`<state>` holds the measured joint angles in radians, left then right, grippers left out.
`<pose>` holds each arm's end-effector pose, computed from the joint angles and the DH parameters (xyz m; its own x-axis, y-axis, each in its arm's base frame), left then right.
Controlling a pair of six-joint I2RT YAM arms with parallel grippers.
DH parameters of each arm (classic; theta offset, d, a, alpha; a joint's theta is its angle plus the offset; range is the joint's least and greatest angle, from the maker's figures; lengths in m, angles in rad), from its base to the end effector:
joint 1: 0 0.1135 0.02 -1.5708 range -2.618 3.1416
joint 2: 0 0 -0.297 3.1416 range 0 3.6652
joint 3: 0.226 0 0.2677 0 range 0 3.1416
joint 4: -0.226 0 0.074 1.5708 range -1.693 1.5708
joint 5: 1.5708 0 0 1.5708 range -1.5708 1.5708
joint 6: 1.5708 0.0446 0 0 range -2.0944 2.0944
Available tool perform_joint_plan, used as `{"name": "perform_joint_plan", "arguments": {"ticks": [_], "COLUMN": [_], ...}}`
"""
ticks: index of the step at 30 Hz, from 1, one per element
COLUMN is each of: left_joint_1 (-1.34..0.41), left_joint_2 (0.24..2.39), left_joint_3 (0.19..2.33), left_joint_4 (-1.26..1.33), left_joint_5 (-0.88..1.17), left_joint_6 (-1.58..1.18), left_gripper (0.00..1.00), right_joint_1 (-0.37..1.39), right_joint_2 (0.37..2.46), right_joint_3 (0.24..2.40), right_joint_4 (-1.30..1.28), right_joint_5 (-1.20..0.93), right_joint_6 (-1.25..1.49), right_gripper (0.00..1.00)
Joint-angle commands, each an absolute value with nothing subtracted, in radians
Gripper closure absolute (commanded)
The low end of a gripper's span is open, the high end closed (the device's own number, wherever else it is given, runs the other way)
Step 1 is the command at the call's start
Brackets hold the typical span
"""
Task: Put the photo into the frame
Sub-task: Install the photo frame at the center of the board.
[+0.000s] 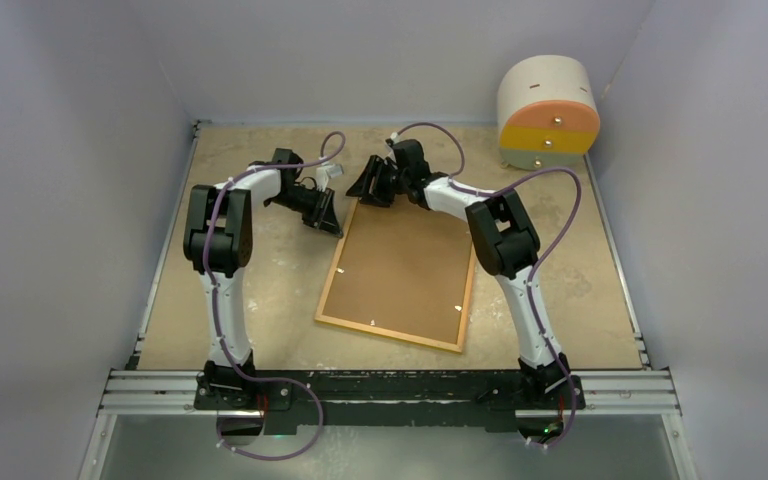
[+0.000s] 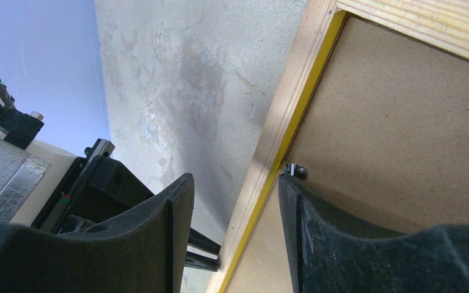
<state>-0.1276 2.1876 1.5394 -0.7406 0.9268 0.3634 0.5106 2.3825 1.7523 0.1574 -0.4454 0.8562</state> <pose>0.4460 -0.0932 0.1470 -0.8336 0.3221 -0.4487 0.5524 0.4949 -0.6708 0.4995 0.3018 0.1606 -0.8462 0.3073 -0.4352 -0.2082 0.5612 0.8011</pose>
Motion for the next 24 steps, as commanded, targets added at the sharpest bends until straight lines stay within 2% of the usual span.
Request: {"name": "perform_joint_plan", "arguments": {"ticks": [1, 11, 17, 24], "left_joint_1": [-0.135, -0.131, -0.114, -0.112], "left_joint_2": [2.165, 2.152, 2.109, 2.114], "left_joint_3": [1.505, 1.510, 1.535, 1.520], "left_joint_4": [-0.770, -0.801, -0.873, -0.864], "left_joint_5": [0.844, 0.841, 0.833, 0.843], "left_joint_6": [0.423, 0.445, 0.520, 0.510], "left_gripper": [0.88, 0.88, 0.87, 0.87], "right_joint_1": [0.516, 0.486, 0.460, 0.466], "right_joint_2": [2.401, 2.288, 2.176, 2.227], "right_joint_3": [1.779, 1.735, 1.656, 1.620], "right_joint_4": [0.138, 0.172, 0.162, 0.206], "right_joint_5": [-0.438, -0.478, -0.470, -0.454], "right_joint_6": [0.859, 0.883, 0.849, 0.869], "right_gripper": [0.44, 0.42, 0.34, 0.36]}}
